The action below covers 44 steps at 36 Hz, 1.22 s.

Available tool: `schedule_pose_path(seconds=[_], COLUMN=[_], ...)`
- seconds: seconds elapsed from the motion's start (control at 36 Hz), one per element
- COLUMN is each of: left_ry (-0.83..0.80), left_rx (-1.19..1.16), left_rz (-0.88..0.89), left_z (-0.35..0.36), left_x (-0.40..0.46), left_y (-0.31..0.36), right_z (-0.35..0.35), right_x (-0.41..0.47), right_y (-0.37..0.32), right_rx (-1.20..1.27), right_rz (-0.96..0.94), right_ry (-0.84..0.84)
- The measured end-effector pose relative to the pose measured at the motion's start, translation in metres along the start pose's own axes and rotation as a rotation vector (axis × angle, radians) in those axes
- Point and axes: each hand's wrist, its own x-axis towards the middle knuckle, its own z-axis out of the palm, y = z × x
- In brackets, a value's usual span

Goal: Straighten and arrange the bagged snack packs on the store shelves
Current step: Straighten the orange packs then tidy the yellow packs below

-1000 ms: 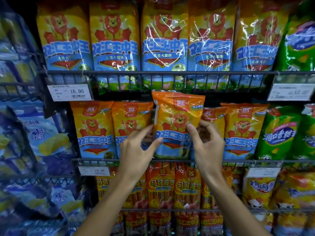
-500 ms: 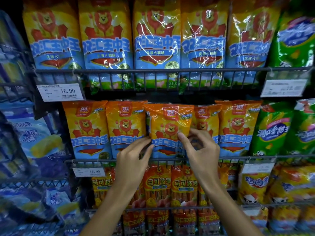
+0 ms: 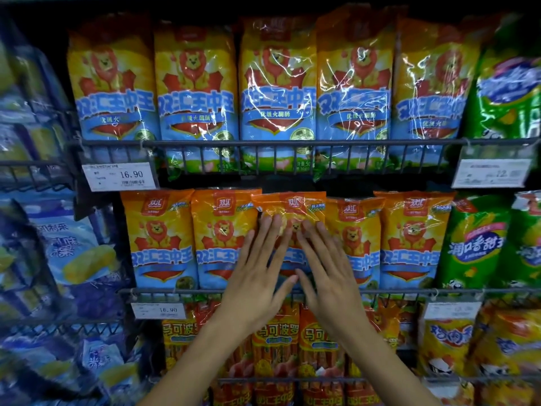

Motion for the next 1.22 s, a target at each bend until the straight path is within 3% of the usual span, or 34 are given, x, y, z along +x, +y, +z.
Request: schedule_pose_path(seconds=[0.33, 0.56, 0.69, 0.81, 0.86, 1.03, 1.22], left_ry=[-0.012, 0.123, 0.175, 0.030, -0.040, 0.022, 0.026], left_rx=[0.015, -0.178, -0.277, -0.275, -0.253, -0.149, -0.006], left_rz=[-0.003, -0.138, 0.044, 0.115, 0.088, 0.018, -0.048], left_z=[-0.004, 0.003, 0.005, 0.012, 0.020, 0.041, 0.045], left_x=[-0.005, 0.002, 0.013, 0.032, 0.039, 0.048, 0.052], left_y=[-0.012, 0.018, 0.047, 0.082, 0.096, 0.109, 0.119], right_z=[-0.008, -0.026, -0.054, -0.082, -0.091, -0.095, -0.090], right_x=[-0.009, -0.012, -0.033, -0.048, -0.051, -0.056, -0.062], right_y=[0.002, 0.004, 0.039, 0.074, 0.091, 0.129, 0.155], right_rx=[-0.045, 0.107, 0.088, 0.054, 0.029, -0.065, -0.038], right_rz=[0.106, 0.140, 0.275, 0.363, 0.356, 0.223, 0.091], right_ry=[-0.057, -0.056, 0.063, 0.057, 0.037, -0.084, -0.082])
